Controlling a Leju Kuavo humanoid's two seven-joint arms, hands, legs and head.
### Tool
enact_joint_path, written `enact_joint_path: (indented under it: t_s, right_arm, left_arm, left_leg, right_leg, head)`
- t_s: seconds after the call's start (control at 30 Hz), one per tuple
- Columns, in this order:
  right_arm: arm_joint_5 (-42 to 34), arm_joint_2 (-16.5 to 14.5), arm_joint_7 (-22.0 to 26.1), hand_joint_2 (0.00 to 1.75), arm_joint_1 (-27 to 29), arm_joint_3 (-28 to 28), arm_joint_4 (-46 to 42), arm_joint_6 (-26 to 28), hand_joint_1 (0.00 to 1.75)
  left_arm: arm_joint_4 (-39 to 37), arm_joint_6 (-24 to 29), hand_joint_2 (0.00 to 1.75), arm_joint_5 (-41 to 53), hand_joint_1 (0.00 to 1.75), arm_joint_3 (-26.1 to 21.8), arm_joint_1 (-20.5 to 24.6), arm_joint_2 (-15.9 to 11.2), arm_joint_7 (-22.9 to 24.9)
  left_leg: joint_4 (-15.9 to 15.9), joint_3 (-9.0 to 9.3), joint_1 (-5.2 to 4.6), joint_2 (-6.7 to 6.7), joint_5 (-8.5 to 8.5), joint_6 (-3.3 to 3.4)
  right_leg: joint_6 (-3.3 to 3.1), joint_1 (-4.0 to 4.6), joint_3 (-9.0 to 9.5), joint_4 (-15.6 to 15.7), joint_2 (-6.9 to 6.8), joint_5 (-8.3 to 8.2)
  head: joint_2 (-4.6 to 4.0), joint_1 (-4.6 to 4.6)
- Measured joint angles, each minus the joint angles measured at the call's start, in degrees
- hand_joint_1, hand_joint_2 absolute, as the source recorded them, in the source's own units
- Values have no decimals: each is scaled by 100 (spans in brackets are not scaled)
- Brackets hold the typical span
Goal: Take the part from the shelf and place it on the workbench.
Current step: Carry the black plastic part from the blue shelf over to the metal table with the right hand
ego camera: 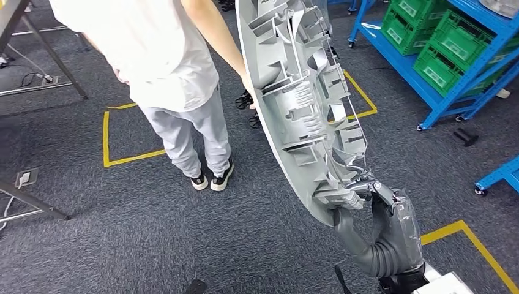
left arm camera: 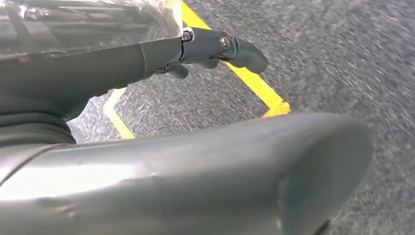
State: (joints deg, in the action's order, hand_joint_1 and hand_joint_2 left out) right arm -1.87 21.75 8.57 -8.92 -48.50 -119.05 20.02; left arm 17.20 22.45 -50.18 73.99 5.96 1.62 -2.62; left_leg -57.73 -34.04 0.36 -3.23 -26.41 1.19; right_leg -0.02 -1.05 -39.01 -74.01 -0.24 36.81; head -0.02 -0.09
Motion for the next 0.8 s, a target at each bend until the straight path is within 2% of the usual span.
enact_joint_path:
  t_s: [0.03,0.07,0.13,0.2,0.27,0.3,0.33,0.4,0.43,0.47,0.5,0.53,0.57,0.6,0.63,0.67,0.7,0.77,0.8]
  right_arm:
    - [1,1,0,175,-1,-1,0,0,175]
    - [1,1,0,175,-2,-1,0,1,175]
    - [3,3,1,175,-10,1,-1,5,175]
    - [6,4,2,175,-21,5,-2,19,175]
    - [8,6,1,175,-34,16,-3,40,175]
    - [8,8,-1,175,-36,22,-4,50,175]
    - [7,10,-4,175,-35,28,-5,60,175]
    - [6,14,-8,175,-21,32,-6,69,175]
    - [5,15,-9,175,-17,33,-7,72,175]
    - [5,15,-9,175,-13,32,-7,72,175]
    - [5,15,-9,175,-12,32,-7,71,175]
    - [5,15,-9,175,-11,31,-7,70,175]
    - [5,15,-10,175,-11,31,-7,70,175]
    - [3,15,-11,175,-11,31,-7,70,175]
    - [2,15,-13,175,-13,31,-7,70,175]
    - [0,15,-12,175,-17,32,-7,69,175]
    - [-1,15,-11,175,-22,32,-7,68,175]
    - [-1,15,-9,175,-34,32,-7,64,175]
    - [-1,16,-9,175,-38,35,-7,62,175]
  left_arm:
    - [0,-1,175,1,0,0,-4,0,1]
    - [1,-4,175,3,0,0,-5,2,2]
    - [2,-18,175,22,0,0,7,15,14]
    - [2,-38,175,45,0,1,20,31,46]
    - [2,-61,175,57,0,3,19,36,92]
    - [2,-70,175,61,0,5,18,37,111]
    - [2,-75,175,63,0,6,26,36,129]
    - [2,-81,175,67,0,7,59,32,146]
    - [2,-83,175,68,0,7,75,31,150]
    - [2,-84,175,68,0,8,84,31,150]
    - [2,-84,175,69,0,8,86,30,154]
    - [2,-85,175,71,0,9,86,28,157]
    - [2,-85,175,76,0,9,87,26,161]
    - [2,-86,175,84,0,9,93,26,165]
    - [3,-86,175,92,0,9,104,26,166]
    - [4,-86,175,99,0,9,114,26,166]
    - [4,-87,175,104,0,9,120,26,167]
    - [4,-86,175,111,0,10,112,23,170]
    - [4,-86,175,114,0,10,107,22,174]
  left_leg:
    - [-1,5,-18,-91,3,5]
    - [-1,11,-30,-179,5,6]
    - [-10,-1,-41,-327,17,-12]
    - [-11,-48,-19,-445,44,-60]
    - [-8,-90,4,-518,59,-115]
    - [-57,-121,-4,-430,21,-140]
    - [-206,-192,-14,-279,-74,-167]
    - [-817,-473,-13,85,-392,-228]
    - [-1180,-643,8,175,-540,-260]
    - [-1432,-762,33,220,-609,-289]
    - [-1503,-794,57,247,-582,-316]
    - [-1345,-710,79,279,-452,-337]
    - [-1008,-532,94,349,-260,-354]
    - [-648,-343,82,488,-129,-362]
    - [-349,-187,66,604,-36,-336]
    - [-179,-103,43,684,-9,-292]
    - [-135,-91,17,705,-36,-236]
    - [-127,-114,12,564,-19,-135]
    - [-119,-120,19,497,-11,-103]
  right_leg:
    - [-48,23,72,218,31,-189]
    - [-103,50,224,595,102,-430]
    - [-196,92,538,1333,343,-757]
    - [-224,122,637,1594,436,-811]
    - [-237,127,658,1657,310,-844]
    - [-253,118,689,1703,242,-863]
    - [-274,106,723,1748,165,-879]
    - [-301,97,771,1782,5,-872]
    - [-306,97,778,1775,-77,-857]
    - [-300,96,785,1765,-158,-839]
    - [-288,93,793,1754,-236,-818]
    - [-268,86,806,1739,-310,-794]
    - [-242,78,824,1717,-383,-762]
    - [-210,82,837,1692,-451,-725]
    - [-174,92,844,1657,-513,-685]
    - [-142,108,847,1631,-571,-655]
    - [-113,122,848,1619,-627,-637]
    - [-61,115,858,1621,-713,-609]
    - [-34,94,853,1586,-646,-561]
  head:
    - [0,2]
    - [0,4]
    - [0,1]
    - [0,-1]
    - [0,0]
    - [0,-4]
    - [0,-17]
    - [0,-47]
    - [0,-59]
    - [0,-64]
    - [0,-69]
    - [0,-73]
    - [0,-77]
    - [0,-83]
    - [0,-92]
    - [0,-93]
    - [0,-89]
    - [0,-69]
    - [0,-57]
